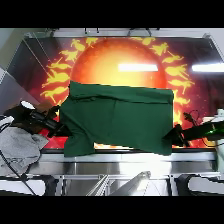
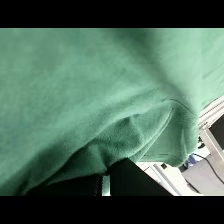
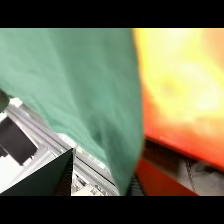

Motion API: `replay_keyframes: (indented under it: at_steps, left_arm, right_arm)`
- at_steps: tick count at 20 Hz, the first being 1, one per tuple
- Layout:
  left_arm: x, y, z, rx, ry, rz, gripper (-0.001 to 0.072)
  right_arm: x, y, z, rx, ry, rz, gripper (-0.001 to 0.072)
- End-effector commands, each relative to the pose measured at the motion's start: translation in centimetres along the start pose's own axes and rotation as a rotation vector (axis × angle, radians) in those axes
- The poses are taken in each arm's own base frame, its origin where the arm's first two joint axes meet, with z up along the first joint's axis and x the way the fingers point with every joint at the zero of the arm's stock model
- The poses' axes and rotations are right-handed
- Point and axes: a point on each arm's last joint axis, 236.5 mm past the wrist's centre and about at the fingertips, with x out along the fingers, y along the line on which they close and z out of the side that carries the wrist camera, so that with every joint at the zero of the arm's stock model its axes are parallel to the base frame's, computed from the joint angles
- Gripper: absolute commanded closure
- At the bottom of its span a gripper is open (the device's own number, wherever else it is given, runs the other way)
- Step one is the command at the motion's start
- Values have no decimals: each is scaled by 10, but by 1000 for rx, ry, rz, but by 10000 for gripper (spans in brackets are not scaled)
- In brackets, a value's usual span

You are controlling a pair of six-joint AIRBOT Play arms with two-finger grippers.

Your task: Fold the shirts.

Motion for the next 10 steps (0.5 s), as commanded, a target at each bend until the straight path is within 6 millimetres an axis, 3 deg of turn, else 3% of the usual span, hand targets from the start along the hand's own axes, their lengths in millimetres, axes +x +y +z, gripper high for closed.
replay_keyframes:
  at_steps: [1, 5, 8, 9, 10]
  left_arm:
    - [-6, 3, -5, -5, 15, -21, 678]
    - [-7, 3, -5, 10, 12, -24, 678]
    - [-7, 3, -5, 16, 12, -26, 678]
    - [-7, 2, -7, 17, 20, -29, 678]
    - [-7, 1, -9, 18, 29, -32, 678]
  right_arm:
    - [-15, -16, -13, 93, -41, -43, 286]
    - [4, -27, -15, 115, -164, -81, 285]
    - [27, -7, -14, 72, -208, 24, 288]
    - [31, 1, -14, 55, -216, 63, 377]
    - [32, 11, -15, 30, -212, 97, 519]
